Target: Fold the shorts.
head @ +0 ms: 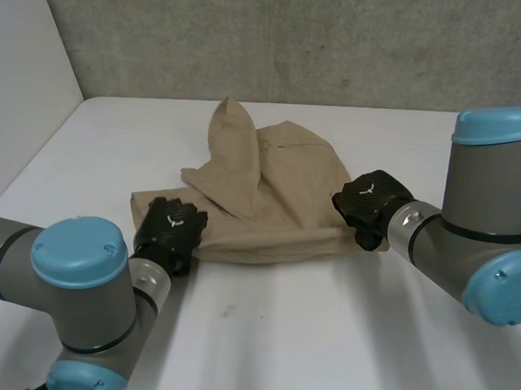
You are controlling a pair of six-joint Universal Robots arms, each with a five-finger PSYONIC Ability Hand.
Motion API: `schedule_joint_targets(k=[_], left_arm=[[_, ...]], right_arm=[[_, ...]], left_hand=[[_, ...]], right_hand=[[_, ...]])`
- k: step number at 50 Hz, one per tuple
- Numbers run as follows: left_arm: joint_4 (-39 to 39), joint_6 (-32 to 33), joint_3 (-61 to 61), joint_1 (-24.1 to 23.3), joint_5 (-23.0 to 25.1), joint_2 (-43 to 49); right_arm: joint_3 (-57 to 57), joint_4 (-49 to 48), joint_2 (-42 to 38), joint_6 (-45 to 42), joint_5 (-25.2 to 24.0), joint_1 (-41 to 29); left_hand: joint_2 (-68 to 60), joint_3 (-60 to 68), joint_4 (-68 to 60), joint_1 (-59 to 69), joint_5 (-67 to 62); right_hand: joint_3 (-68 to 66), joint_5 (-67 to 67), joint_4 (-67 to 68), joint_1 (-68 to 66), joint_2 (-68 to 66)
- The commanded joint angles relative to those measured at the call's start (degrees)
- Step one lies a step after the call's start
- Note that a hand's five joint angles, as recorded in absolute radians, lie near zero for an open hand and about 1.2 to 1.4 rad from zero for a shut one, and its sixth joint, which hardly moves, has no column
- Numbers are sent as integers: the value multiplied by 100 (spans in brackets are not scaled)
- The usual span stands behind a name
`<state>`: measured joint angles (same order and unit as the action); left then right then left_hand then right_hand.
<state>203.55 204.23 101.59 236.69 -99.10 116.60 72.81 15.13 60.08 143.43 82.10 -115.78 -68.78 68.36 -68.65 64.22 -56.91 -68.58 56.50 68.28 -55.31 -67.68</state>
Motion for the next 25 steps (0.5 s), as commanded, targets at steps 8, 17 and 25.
schedule_joint_targets(k=[8, 17, 25], left_arm=[[-2363, -656, 221, -369, 5, -1604], [-3445, -1026, 212, -396, 66, -1992], [-2620, -991, 2, -203, 5, -1097]], right_arm=[[681, 1174, 1251, -156, -106, 65], [849, 1854, 1393, -1371, -106, 47], [339, 529, 181, -1205, -1, -23]], left_hand=[[-1122, 1164, -1135, 1578, -1309], [-1122, 1164, -1135, 1578, -1309], [-1122, 1164, -1135, 1578, -1309]], right_hand=[[-1142, 1350, 1172, -2469, -1232], [-1142, 1350, 1172, -2469, -1232], [-1142, 1350, 1172, -2469, -1232]])
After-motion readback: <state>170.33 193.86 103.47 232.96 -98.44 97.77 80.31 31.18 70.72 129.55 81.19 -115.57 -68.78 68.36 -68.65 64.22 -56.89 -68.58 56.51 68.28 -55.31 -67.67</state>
